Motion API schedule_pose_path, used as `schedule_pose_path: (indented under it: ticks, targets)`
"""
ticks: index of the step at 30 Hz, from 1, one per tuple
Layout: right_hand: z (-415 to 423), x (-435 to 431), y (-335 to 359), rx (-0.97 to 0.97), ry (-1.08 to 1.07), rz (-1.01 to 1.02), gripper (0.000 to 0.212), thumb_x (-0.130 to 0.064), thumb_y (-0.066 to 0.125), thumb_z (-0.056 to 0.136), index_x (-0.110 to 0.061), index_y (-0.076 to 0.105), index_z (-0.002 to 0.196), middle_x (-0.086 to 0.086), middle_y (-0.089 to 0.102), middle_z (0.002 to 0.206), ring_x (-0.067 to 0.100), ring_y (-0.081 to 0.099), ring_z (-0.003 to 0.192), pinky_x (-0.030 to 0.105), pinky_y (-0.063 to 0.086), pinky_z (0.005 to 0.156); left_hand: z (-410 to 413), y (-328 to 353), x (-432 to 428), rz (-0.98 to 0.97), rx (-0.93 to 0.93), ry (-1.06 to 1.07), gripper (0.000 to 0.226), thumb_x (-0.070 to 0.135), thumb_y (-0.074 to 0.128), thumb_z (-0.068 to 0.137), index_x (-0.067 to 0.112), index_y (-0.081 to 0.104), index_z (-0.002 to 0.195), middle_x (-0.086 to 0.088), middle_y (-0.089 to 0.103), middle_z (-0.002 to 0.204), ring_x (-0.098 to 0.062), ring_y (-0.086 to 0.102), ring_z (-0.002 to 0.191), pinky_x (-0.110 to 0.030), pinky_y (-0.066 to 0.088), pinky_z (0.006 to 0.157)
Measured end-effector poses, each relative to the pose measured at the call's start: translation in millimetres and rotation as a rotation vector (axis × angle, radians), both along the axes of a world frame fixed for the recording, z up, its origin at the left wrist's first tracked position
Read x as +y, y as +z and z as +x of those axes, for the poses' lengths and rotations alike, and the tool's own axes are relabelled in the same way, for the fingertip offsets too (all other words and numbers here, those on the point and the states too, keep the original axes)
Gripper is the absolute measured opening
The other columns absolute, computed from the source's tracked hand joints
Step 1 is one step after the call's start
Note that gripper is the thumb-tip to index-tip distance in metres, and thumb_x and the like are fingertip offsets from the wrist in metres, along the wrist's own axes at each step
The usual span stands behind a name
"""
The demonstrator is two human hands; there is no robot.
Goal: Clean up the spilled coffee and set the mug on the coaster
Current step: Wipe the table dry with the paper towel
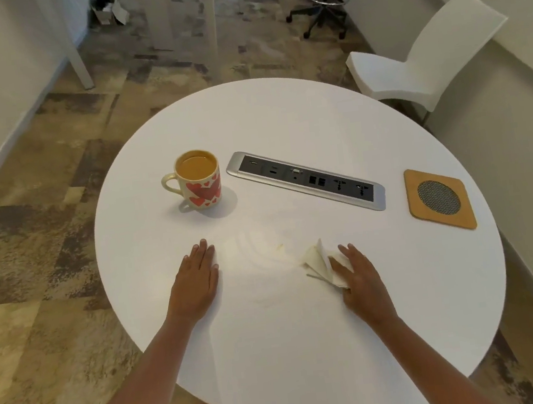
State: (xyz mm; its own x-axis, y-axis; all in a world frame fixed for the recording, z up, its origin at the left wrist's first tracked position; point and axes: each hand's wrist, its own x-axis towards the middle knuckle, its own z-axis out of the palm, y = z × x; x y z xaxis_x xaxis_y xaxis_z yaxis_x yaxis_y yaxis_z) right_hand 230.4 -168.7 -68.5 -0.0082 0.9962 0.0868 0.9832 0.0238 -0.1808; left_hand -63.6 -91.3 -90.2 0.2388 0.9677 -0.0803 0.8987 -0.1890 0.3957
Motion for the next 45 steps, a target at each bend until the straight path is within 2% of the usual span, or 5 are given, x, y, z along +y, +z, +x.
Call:
schedule_pose_path:
  ticks: [11,17,28,37,45]
  targets:
    - [-27.3,9.5,18.7,-0.212,-0.255,-0.088,0.027,-0.004,0.081,0.058,0.008,0.067,0.078,0.022,0.063,0.069,0.036,0.06,0.055,0.033,0.051,0.042,-14.0,-3.2,18.0,0.05,-0.033,-0.08,0.068,0.036,0.009,0.086,0.0,0.037,0.136,-0.018,0.034,0.147,-0.03,0.03,0.138,-0.041,0.021,0.115]
    - [-33.1,18.4,14.0,-0.037,-0.529,-0.133,0.039,0.003,0.047,0.089,0.013,0.047,0.126,0.035,0.058,0.102,0.045,0.055,0.088,0.045,0.05,0.069,-14.8,-3.5,18.6,0.034,-0.046,-0.038,0.061,0.031,0.017,0.087,-0.003,0.044,0.13,-0.023,0.043,0.14,-0.037,0.042,0.129,-0.049,0.032,0.108]
    - [-175.7,55.4,-2.3,0.345,-0.488,-0.14,0.033,-0.03,0.027,0.1,-0.008,0.051,0.107,0.02,0.051,0.104,0.039,0.052,0.101,0.037,0.039,0.082,-16.4,-7.4,19.8,0.053,-0.067,-0.033,0.061,0.029,0.014,0.088,0.0,0.043,0.132,-0.019,0.041,0.143,-0.032,0.038,0.134,-0.043,0.027,0.112]
    - [-113.9,51.3,16.7,0.456,-0.382,-0.158,0.034,-0.015,0.037,0.096,-0.011,0.052,0.125,0.016,0.051,0.117,0.021,0.046,0.097,0.027,0.036,0.08,-15.9,-6.7,27.2,0.077,-0.078,-0.002,0.064,0.028,0.011,0.087,-0.005,0.04,0.133,-0.023,0.039,0.143,-0.036,0.035,0.134,-0.046,0.023,0.112]
    - [-87.2,61.1,-2.5,0.064,-0.645,-0.187,0.049,0.0,0.03,0.094,-0.013,0.033,0.141,0.013,0.043,0.128,0.03,0.044,0.108,0.032,0.041,0.089,-18.1,-10.8,31.3,0.076,-0.096,-0.009,0.066,0.031,0.004,0.086,0.004,0.036,0.137,-0.014,0.037,0.146,-0.03,0.031,0.138,-0.047,0.016,0.115]
